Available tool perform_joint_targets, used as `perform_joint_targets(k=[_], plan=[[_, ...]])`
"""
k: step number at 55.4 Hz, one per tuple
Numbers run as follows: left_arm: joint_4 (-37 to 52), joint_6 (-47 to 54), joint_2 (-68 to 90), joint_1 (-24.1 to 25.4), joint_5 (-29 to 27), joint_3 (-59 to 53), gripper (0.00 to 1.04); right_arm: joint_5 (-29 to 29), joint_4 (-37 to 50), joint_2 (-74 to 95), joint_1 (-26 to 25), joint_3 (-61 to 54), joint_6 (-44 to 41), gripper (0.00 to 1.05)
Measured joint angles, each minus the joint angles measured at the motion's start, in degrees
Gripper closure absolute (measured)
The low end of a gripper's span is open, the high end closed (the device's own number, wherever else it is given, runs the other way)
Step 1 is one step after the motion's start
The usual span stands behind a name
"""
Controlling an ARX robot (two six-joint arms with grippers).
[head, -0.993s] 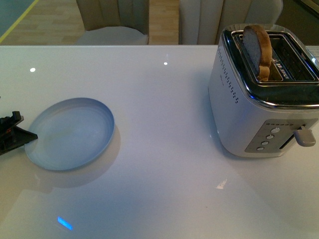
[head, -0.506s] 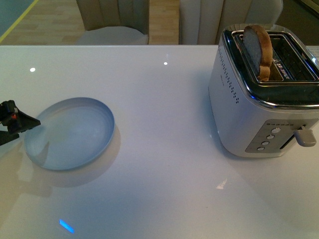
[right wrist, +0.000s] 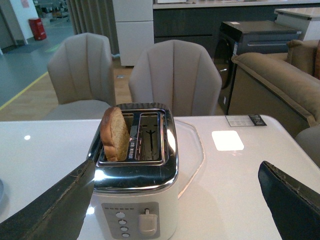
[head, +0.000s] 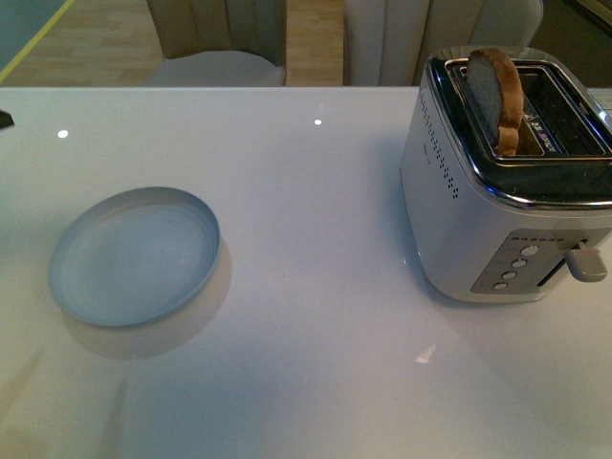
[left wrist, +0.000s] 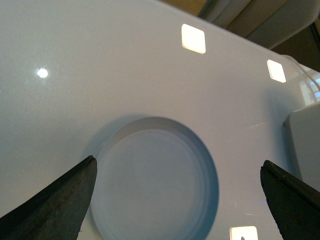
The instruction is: Left arm holds plate, right arm toasts bread
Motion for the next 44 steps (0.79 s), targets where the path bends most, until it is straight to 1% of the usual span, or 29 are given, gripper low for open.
perform_joint_targets(k=[5,9,11,17,20,21,22,23,25,26,28,29,31,35,37,41,43,44], plan=[[0.3,-1.2,-7.9,-2.1,-1.2,-3.8,0.07,0.0,0.0,0.0,0.0,0.0,0.0,0.09],[0.0,-1.5,-14.8,-4.2,-4.5,-7.0,0.07,0.0,0.0,0.0,0.0,0.0,0.0,0.09],[0.0,-2.1,-19.6,-5.9,-6.6,-9.5,0.07,0.0,0.0,0.0,0.0,0.0,0.0,0.09],[-1.9,-2.9,-33.9,-12.0,-17.3,-16.9,0.07,0.0,0.0,0.0,0.0,0.0,0.0,0.09],[-0.8,-2.3,-36.8,-13.8,-20.5,-19.2,0.09,0.0,0.0,0.0,0.0,0.0,0.0,0.09],[3.1,-1.3,-37.0,-14.6,-23.4,-20.7,0.12,0.0,0.0,0.0,0.0,0.0,0.0,0.09],[8.0,-0.4,-37.1,-15.3,-25.4,-22.3,0.16,0.0,0.0,0.0,0.0,0.0,0.0,0.09],[10.3,0.2,-37.2,-15.5,-26.9,-23.1,0.18,0.0,0.0,0.0,0.0,0.0,0.0,0.09],[18.3,2.5,-37.2,-15.9,-30.5,-26.1,0.25,0.0,0.0,0.0,0.0,0.0,0.0,0.09],[19.9,3.1,-37.3,-16.0,-31.0,-26.8,0.26,0.0,0.0,0.0,0.0,0.0,0.0,0.09],[24.9,4.3,-38.1,-16.0,-32.2,-29.0,0.33,0.1,0.0,0.0,0.0,0.0,0.0,0.09],[25.7,4.5,-38.3,-16.0,-32.4,-29.3,0.35,0.1,0.0,0.0,0.0,0.0,0.0,0.09],[27.3,5.3,-39.8,-16.0,-32.7,-30.3,0.42,0.1,0.0,0.0,0.0,0.0,0.0,0.09],[27.3,6.1,-42.5,-16.0,-32.6,-31.7,0.55,0.0,0.0,0.0,0.0,0.0,0.0,0.09],[26.4,6.5,-44.8,-16.0,-32.6,-33.2,0.66,0.0,0.0,0.0,0.0,0.0,0.0,0.09],[24.5,6.7,-47.8,-16.0,-32.7,-35.0,0.82,0.0,0.0,0.0,0.0,0.0,0.0,0.09],[23.2,6.8,-50.1,-16.0,-32.7,-35.9,0.92,0.0,0.0,0.0,0.0,0.0,0.0,0.09],[22.7,6.8,-50.9,-16.0,-32.7,-36.2,0.96,0.0,0.0,0.0,0.0,0.0,0.0,0.09]])
